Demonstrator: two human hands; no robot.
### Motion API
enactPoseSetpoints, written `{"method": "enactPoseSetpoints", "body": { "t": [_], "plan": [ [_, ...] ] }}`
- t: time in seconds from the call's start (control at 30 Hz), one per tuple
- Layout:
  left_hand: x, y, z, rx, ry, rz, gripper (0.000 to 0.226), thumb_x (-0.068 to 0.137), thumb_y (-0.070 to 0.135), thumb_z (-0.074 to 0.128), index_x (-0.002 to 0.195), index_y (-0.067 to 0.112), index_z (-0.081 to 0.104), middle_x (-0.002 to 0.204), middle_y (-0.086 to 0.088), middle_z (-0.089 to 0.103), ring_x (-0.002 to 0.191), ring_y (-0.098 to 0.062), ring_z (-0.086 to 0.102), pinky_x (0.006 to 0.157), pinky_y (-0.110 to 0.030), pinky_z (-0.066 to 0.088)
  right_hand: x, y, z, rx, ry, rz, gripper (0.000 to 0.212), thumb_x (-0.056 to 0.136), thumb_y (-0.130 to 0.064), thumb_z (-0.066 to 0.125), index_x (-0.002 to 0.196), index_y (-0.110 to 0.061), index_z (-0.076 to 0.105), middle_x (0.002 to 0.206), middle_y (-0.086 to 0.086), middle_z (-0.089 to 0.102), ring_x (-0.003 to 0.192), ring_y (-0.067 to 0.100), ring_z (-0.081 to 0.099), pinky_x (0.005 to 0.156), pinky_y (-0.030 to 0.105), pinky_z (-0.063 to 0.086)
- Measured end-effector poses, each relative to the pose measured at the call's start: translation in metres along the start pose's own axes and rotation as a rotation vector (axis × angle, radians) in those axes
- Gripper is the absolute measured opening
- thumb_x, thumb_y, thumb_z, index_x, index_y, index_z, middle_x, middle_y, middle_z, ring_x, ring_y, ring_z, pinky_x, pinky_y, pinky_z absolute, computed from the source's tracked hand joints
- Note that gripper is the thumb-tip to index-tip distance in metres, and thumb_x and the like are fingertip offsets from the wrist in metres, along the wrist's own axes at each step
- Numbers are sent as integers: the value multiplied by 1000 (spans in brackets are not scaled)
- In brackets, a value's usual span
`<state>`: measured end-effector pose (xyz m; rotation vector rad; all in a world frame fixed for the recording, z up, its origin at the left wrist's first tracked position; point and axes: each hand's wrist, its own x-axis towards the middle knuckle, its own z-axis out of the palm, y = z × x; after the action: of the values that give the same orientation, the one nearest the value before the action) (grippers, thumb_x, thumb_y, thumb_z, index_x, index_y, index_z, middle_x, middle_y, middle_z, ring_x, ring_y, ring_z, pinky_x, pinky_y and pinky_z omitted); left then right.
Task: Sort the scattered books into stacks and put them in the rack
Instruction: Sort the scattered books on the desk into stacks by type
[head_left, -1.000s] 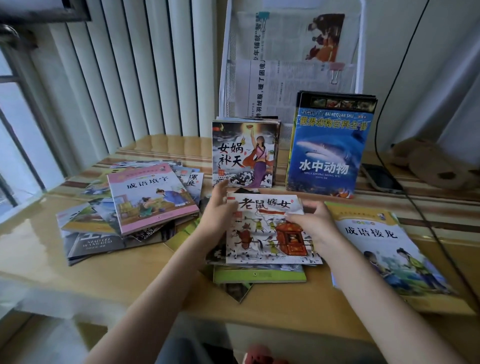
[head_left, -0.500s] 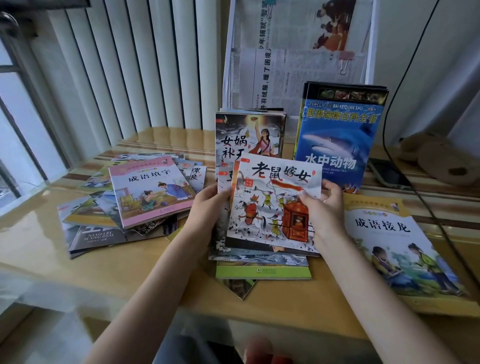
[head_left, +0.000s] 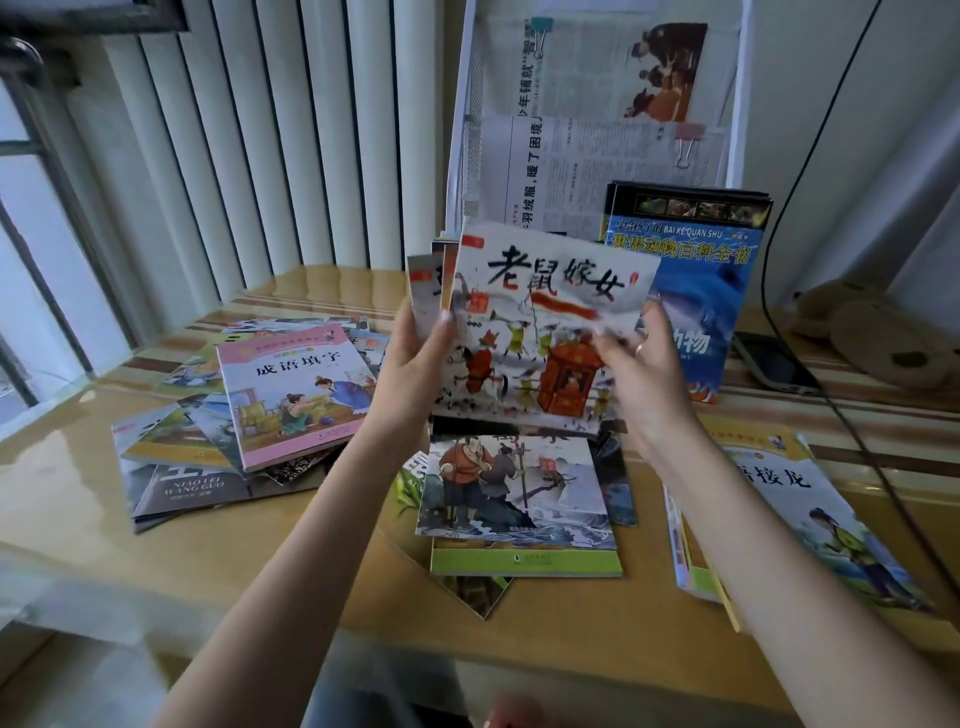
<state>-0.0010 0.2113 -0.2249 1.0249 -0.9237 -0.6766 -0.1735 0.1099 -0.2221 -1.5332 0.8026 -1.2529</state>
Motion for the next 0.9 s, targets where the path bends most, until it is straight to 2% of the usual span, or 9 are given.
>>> {"method": "enactPoseSetpoints", "body": {
  "t": [0.1, 0.17, 0.27, 0.37, 0.43, 0.57, 0.7, 0.8, 0.9],
  "plan": [
    [10, -7, 2, 153, -18, 61, 75, 94, 39, 53, 147, 34, -1, 137, -10, 48, 118, -20, 57, 93, -37, 52, 2, 1, 4, -162, -125, -37, 46, 93, -18, 56, 135, -20, 38, 128, -6, 55, 118, 20, 52, 101, 44, 44],
    [3, -26, 0, 378, 7, 52, 78, 87, 46, 59, 141, 40, 3, 138, -16, 42, 123, -28, 50, 103, -46, 44, -1, 17, 4, -289, -212, 35, 53, 93, -22, 56, 141, -23, 32, 141, -4, 45, 129, 17, 43, 108, 42, 37],
    [-7, -48, -7, 511, -58, 22, 66, 91, 18, 59, 134, 40, 15, 127, -7, 49, 115, -25, 54, 99, -45, 47, -4, 35, -3, -471, -231, 92, 62, 94, -26, 55, 148, -19, 25, 148, 2, 39, 132, 20, 41, 102, 33, 37],
    [5, -46, -10, 618, -70, 66, 70, 91, 3, 56, 142, 25, 14, 135, 0, 41, 120, -23, 48, 102, -39, 43, 4, 33, -1, -559, -151, 17, 58, 92, -25, 58, 143, -9, 33, 120, 18, 62, 97, 26, 62, 77, 30, 44],
    [23, -42, -9, 668, -38, 151, 77, 89, -2, 51, 148, 25, 9, 146, -3, 36, 127, -27, 44, 104, -45, 42, 19, 30, 7, -583, -63, -36, 57, 92, -25, 58, 142, -9, 34, 105, 19, 66, 84, 28, 63, 69, 32, 43],
    [66, -44, -6, 744, 56, 267, 87, 87, -7, 46, 151, 28, -2, 152, -8, 32, 124, -27, 47, 82, -29, 45, 63, 35, 24, -594, 32, -89, 57, 95, -26, 53, 145, -14, 29, 122, 11, 61, 92, 27, 63, 76, 40, 52],
    [85, -79, -8, 947, 82, 214, 93, 84, -12, 44, 149, 15, -17, 158, -13, 13, 134, -30, 34, 95, -33, 42, 82, 66, 39, -768, 58, -121, 50, 95, -15, 54, 141, -10, 36, 113, 10, 61, 97, 23, 61, 76, 31, 47],
    [87, -97, -10, 1070, 41, 228, 95, 81, -17, 41, 148, 13, -19, 159, -5, -13, 144, -26, 13, 92, -29, 42, 80, 97, 48, -920, 96, -117, 60, 94, -12, 55, 147, -10, 28, 130, 14, 50, 115, 26, 54, 92, 33, 45],
    [89, -96, -10, 1089, 50, 245, 98, 77, -21, 39, 149, 15, -18, 158, -2, -19, 147, -19, -3, 101, -24, 32, 81, 104, 57, -1098, 143, -122, 67, 92, -10, 58, 149, -11, 22, 134, 15, 42, 109, 26, 55, 85, 34, 52]
  ]
}}
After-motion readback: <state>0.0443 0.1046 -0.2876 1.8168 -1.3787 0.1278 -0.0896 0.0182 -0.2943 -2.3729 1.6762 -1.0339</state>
